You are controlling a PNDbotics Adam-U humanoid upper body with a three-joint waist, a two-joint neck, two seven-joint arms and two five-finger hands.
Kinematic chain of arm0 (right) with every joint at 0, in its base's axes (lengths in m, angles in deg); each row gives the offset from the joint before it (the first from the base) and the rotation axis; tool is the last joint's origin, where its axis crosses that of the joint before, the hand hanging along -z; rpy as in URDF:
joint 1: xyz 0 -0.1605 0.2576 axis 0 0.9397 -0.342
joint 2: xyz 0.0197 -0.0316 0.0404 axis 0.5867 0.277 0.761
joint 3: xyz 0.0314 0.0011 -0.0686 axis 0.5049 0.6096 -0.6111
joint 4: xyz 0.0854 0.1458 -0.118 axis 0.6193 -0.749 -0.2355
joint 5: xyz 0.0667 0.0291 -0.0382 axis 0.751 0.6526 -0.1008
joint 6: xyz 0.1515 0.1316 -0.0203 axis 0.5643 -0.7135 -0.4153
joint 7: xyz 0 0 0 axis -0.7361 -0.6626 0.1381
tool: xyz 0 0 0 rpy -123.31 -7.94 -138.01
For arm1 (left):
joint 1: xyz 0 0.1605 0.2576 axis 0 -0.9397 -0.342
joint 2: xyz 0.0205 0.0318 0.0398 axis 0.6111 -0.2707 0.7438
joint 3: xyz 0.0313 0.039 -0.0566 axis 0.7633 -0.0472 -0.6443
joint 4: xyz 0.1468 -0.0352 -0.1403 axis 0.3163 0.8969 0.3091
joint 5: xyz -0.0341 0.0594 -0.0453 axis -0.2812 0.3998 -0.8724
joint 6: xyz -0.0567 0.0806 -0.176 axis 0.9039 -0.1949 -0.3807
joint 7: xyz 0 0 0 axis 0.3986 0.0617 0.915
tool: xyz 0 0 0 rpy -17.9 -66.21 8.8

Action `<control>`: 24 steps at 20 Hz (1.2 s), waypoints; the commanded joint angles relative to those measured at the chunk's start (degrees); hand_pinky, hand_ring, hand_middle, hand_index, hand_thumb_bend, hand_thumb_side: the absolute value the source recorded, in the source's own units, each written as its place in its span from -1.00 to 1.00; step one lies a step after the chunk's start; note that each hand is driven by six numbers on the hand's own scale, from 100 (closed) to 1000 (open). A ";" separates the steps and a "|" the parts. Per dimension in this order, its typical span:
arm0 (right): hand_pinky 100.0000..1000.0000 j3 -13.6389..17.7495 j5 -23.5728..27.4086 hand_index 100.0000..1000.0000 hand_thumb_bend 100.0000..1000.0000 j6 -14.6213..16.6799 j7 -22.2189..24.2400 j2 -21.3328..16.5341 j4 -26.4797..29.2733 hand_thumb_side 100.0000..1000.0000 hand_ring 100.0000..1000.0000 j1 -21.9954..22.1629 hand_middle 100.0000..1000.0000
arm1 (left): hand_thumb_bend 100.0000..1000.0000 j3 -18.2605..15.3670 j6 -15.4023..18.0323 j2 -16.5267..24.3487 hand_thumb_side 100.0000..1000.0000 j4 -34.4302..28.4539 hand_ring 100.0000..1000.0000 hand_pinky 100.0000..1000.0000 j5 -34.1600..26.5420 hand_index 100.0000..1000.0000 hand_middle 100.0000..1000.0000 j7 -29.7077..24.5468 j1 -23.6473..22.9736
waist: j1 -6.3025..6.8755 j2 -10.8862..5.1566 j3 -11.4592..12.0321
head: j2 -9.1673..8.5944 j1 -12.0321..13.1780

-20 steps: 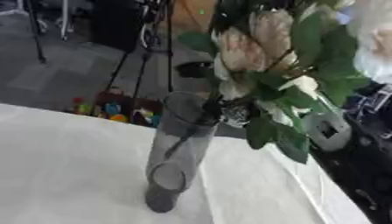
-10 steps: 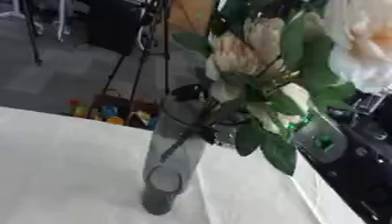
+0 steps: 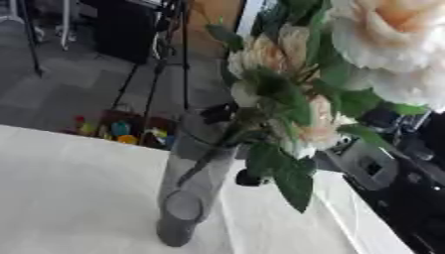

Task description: Arrange flowers into the vase.

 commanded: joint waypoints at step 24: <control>1.00 5.31 2.40 1.00 -0.21 18.95 18.93 -4.86 -4.73 0.46 1.00 0.53 1.00 | -1.00 0.08 0.04 0.40 1.00 -0.77 1.00 0.29 0.63 0.94 0.96 -0.55 0.46 | 0.56 -0.16 -1.33 | -0.37 0.53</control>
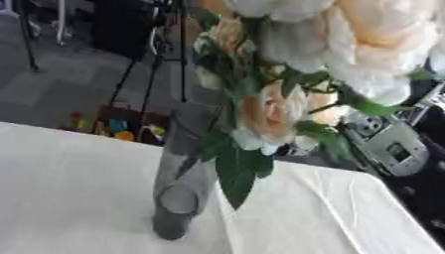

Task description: Arrange flowers into the vase.

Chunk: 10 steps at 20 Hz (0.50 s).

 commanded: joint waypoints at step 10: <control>1.00 2.94 -2.38 1.00 -0.24 18.95 18.93 -4.14 -1.09 0.43 1.00 2.78 1.00 | -1.00 -0.26 0.50 0.97 1.00 -0.77 1.00 0.29 1.12 0.94 0.97 0.43 0.48 | 0.56 -0.58 -0.39 | 0.17 -0.19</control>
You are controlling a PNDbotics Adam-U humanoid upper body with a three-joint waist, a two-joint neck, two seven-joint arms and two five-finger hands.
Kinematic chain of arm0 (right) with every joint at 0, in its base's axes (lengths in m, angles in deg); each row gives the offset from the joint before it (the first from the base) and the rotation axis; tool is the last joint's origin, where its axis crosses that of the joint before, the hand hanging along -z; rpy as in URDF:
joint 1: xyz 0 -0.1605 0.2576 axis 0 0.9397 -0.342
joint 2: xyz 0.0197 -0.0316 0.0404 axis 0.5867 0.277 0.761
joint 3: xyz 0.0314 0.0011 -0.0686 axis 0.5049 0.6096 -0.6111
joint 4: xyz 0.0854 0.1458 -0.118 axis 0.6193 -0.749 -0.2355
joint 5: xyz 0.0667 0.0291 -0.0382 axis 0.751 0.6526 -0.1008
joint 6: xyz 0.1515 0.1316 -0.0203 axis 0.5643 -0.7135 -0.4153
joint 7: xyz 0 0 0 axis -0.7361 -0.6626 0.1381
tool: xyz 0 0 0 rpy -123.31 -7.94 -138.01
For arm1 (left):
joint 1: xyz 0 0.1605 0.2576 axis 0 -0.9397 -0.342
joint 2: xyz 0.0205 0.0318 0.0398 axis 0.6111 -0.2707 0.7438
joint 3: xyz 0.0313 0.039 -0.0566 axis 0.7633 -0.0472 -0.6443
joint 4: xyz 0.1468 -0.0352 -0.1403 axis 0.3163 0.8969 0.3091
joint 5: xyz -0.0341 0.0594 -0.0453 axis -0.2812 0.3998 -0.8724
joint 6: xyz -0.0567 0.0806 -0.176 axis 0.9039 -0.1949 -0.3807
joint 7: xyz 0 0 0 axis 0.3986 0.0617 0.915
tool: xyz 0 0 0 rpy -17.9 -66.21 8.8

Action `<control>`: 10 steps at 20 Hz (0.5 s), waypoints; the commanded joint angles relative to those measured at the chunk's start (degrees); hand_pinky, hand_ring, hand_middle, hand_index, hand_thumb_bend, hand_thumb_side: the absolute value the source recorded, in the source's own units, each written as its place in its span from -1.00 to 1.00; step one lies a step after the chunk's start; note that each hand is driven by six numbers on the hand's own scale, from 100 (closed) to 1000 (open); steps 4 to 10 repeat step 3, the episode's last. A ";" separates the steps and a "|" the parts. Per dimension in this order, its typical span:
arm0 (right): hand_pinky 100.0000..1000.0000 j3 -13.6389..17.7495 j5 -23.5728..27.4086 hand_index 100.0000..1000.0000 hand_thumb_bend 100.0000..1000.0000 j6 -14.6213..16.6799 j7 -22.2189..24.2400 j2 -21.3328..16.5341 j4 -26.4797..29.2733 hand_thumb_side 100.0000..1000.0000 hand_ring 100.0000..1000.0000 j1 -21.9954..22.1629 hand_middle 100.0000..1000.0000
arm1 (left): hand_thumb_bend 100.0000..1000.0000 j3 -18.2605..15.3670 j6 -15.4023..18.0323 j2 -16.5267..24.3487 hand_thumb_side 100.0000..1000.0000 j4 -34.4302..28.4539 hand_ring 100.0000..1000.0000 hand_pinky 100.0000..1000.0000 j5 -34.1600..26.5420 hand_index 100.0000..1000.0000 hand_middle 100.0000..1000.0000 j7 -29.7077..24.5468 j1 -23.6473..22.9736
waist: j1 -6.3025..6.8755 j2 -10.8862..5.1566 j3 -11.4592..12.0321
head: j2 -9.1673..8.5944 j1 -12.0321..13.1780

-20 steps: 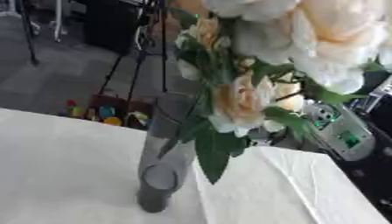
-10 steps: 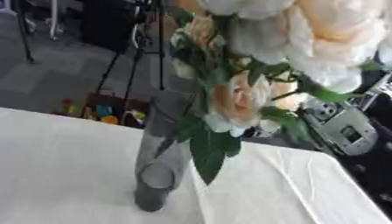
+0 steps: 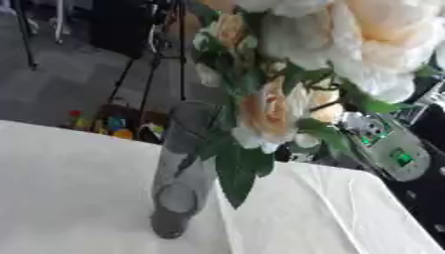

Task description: Arrange flowers into the vase.

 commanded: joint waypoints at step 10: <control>1.00 2.40 -0.74 1.00 -0.24 18.95 18.93 -4.08 -0.73 0.42 1.00 1.68 1.00 | -1.00 -0.32 0.53 1.23 1.00 -0.77 1.00 0.29 0.64 0.94 0.96 0.43 0.52 | 0.56 -0.92 -0.36 | 0.33 -0.03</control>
